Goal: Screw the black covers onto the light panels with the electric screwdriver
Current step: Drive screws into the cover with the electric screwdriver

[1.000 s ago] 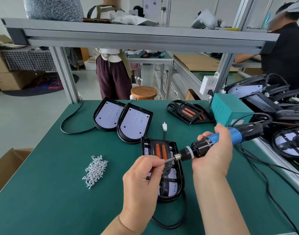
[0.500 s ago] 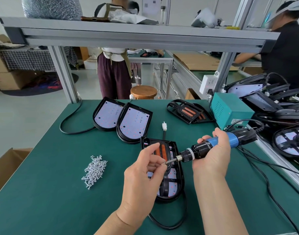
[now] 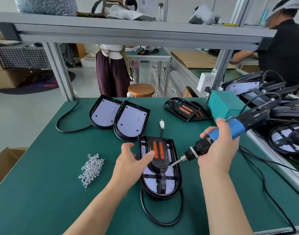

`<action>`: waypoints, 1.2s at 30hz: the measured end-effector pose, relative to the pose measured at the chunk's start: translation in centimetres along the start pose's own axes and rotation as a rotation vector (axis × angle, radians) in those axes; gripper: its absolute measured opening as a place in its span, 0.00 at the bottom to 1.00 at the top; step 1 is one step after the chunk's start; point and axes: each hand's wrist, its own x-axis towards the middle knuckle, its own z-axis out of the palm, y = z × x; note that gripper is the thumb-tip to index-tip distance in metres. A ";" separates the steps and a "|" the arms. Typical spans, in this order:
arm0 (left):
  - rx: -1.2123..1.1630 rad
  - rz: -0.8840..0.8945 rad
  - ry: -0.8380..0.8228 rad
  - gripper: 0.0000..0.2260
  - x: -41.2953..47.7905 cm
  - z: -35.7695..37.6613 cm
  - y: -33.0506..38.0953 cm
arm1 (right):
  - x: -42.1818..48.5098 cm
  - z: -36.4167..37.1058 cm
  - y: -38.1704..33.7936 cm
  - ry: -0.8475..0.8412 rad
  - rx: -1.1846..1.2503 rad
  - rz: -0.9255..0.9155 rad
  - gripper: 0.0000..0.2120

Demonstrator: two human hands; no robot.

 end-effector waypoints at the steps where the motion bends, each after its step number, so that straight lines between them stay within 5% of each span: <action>1: 0.004 -0.039 -0.060 0.29 0.5 0.2 0.0 | 0.0 0.0 0.0 -0.025 -0.026 -0.035 0.08; 14: -0.130 -0.087 -0.186 0.21 2.4 1.2 -0.6 | -1.2 0.8 1.5 -0.258 -0.204 -0.193 0.11; 36: -0.154 -0.055 -0.226 0.26 2.4 1.6 -0.4 | -1.6 0.9 2.5 -0.378 -0.250 -0.236 0.09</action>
